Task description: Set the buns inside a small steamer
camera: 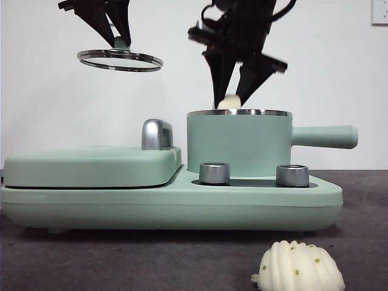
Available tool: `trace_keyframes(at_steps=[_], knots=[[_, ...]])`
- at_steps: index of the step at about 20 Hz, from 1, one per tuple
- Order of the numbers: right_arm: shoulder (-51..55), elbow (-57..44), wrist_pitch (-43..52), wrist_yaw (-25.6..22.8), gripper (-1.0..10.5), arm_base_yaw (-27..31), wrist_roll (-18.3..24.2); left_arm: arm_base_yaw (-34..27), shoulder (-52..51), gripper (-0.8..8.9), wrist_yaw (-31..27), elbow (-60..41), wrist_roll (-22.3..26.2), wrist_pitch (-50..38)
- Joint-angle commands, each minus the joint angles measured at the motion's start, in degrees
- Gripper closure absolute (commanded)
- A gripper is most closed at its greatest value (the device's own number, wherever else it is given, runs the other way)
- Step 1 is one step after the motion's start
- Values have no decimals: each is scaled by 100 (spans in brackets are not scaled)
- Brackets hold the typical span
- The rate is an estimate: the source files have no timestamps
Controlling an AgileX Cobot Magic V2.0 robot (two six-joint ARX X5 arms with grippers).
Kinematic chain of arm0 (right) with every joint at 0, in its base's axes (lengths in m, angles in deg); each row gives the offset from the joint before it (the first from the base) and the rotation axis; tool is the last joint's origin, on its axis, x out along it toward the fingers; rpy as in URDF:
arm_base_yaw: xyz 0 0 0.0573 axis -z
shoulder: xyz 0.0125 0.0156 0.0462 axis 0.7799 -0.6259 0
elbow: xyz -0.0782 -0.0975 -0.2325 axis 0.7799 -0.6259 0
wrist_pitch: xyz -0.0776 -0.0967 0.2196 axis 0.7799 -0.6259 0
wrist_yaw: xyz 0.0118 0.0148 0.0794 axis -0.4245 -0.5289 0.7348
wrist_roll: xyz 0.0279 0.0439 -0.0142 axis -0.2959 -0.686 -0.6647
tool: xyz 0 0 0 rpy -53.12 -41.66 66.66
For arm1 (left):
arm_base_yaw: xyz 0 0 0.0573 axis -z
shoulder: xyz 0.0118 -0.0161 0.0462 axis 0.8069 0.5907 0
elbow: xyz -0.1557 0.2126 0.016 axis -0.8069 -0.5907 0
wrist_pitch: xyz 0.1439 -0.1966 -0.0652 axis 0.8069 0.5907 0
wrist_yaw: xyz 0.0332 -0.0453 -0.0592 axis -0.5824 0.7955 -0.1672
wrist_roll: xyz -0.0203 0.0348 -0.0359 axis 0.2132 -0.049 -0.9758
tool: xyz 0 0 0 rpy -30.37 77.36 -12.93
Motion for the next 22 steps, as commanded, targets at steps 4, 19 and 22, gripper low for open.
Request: trace_keyframes(at_steps=[4, 19, 22], knots=[[-481, 175, 57, 140, 796, -17, 197, 15, 37, 806, 17, 214, -46, -107], [-603, 1029, -463, 136, 520, -2, 201, -4, 37, 806, 17, 214, -50, -107], [-435, 1606, -804, 157, 520, -2, 146, -4, 37, 806, 17, 214, -96, -103]])
